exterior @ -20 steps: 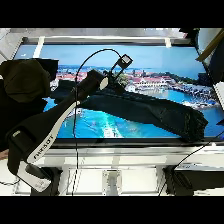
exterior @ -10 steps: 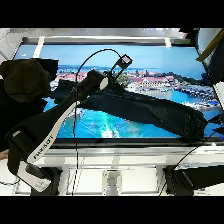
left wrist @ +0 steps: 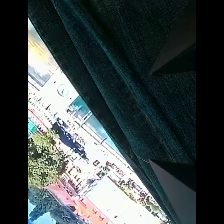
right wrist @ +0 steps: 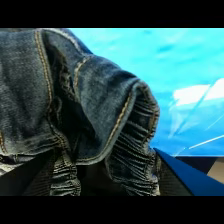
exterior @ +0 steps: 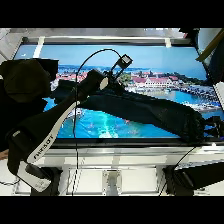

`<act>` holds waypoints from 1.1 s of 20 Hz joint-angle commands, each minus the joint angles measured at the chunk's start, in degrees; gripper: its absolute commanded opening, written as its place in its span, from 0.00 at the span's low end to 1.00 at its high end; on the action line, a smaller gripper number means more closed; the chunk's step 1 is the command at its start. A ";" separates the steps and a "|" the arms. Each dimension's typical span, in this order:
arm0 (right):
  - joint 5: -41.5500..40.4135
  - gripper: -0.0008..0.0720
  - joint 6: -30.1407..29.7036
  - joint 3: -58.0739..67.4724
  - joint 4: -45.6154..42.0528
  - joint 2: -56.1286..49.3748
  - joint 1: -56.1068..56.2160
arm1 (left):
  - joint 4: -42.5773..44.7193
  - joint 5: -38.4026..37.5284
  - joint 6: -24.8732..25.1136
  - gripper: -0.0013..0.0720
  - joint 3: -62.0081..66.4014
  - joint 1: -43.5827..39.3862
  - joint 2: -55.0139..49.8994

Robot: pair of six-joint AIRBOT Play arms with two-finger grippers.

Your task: Fold the clothes and pants, and hang the long-sleeved shirts on hangers.

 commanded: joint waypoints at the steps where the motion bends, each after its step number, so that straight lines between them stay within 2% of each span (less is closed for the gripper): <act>1: 1.25 0.94 -0.96 0.52 -1.05 -0.02 0.02 | 0.02 -0.02 0.04 0.81 0.02 -0.04 0.00; 6: 4.50 0.94 -0.94 3.34 -0.74 0.04 -3.30 | 0.02 -0.02 0.02 0.81 0.02 -0.04 0.00; 10: 4.70 0.93 -1.46 3.06 3.56 0.04 -7.80 | 0.02 0.00 0.02 0.81 0.02 -0.04 0.00; 12: 5.38 0.89 -3.61 2.10 7.30 0.04 -8.37 | 0.02 0.00 0.02 0.81 0.02 -0.04 0.00; 14: 5.27 0.89 -5.25 1.01 10.71 0.04 -8.37 | 0.02 0.00 0.02 0.81 0.02 -0.04 0.00; 19: 4.81 0.89 -4.72 0.63 4.66 0.02 -8.37 | 0.02 0.00 0.02 0.81 0.02 -0.04 0.00; 22: 4.61 0.89 -5.05 0.63 5.01 -0.09 -8.37 | 0.02 0.00 0.02 0.81 0.02 -0.04 0.00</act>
